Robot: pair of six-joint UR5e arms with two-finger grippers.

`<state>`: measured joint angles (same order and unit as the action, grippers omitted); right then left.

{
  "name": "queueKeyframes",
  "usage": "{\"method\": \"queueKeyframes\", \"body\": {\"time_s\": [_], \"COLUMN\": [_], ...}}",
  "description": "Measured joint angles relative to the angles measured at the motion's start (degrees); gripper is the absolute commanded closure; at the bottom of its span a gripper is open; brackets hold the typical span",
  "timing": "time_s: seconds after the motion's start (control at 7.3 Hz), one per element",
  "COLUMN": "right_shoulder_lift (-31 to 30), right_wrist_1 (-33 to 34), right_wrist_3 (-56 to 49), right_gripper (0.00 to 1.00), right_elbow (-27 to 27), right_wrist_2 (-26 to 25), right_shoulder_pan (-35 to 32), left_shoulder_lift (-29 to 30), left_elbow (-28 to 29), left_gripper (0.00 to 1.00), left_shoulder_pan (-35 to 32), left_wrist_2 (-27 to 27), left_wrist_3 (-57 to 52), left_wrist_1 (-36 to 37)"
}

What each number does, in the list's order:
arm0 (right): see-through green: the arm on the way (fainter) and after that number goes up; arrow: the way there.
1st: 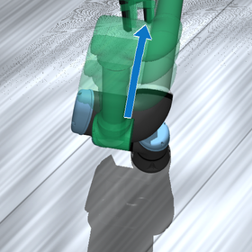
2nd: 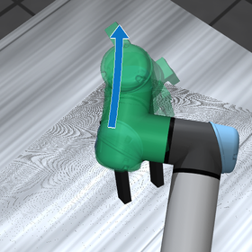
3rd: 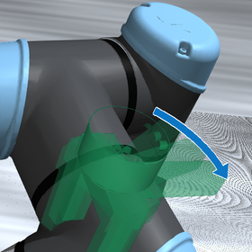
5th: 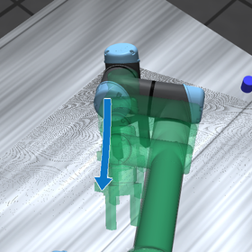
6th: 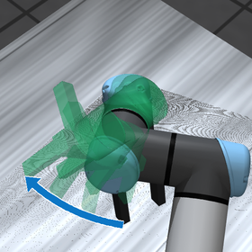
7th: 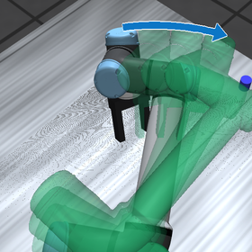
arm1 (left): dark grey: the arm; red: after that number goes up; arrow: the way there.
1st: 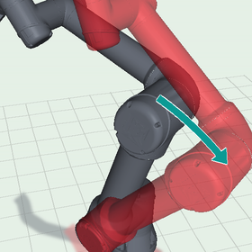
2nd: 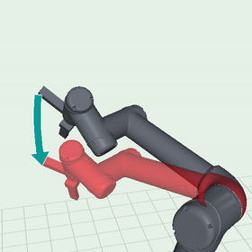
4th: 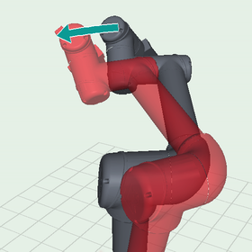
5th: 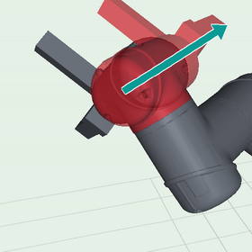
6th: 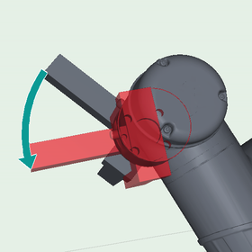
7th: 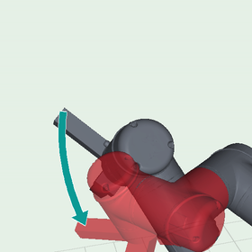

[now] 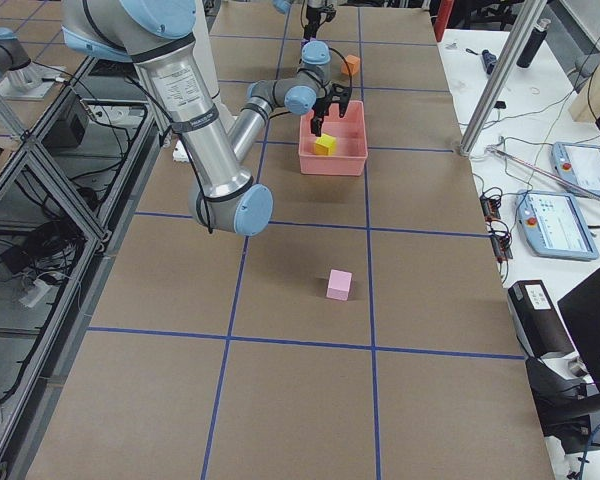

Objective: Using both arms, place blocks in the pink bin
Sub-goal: 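Carry the yellow cube into the pink bin and release it with the right gripper, then grasp the purple cube with the left gripper while the right gripper withdraws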

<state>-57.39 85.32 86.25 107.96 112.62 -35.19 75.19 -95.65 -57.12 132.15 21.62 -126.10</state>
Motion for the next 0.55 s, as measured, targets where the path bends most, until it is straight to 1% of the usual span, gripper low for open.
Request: {"method": "queueKeyframes", "body": {"time_s": [0.14, 0.27, 0.41, 0.55], "right_shoulder_lift": [-0.8, -2.5, -4.7, -7.4], "right_wrist_1": [0.0, -0.1, -0.2, -0.3], "right_wrist_3": [-1.3, -4.6, -9.4, -15.2], "right_gripper": [0.02, 0.03, 0.04, 0.06], "right_elbow": [0.6, 1.0, 1.2, 1.3], "right_wrist_2": [1.9, 4.0, 5.9, 8.1], "right_shoulder_pan": [-2.4, -5.0, -7.9, -11.2], "left_shoulder_lift": [0.0, -0.1, 0.0, 0.7], "left_elbow": [0.0, 0.1, 0.1, -0.3], "left_gripper": [0.84, 1.00, 1.00, 1.00], "left_shoulder_pan": [0.2, 0.3, 0.3, 0.4], "left_wrist_2": [-0.6, -0.8, -0.6, 0.6], "left_wrist_3": [0.0, 0.2, 2.1, 6.5], "left_wrist_1": [0.0, 0.0, 0.2, 0.3]}}
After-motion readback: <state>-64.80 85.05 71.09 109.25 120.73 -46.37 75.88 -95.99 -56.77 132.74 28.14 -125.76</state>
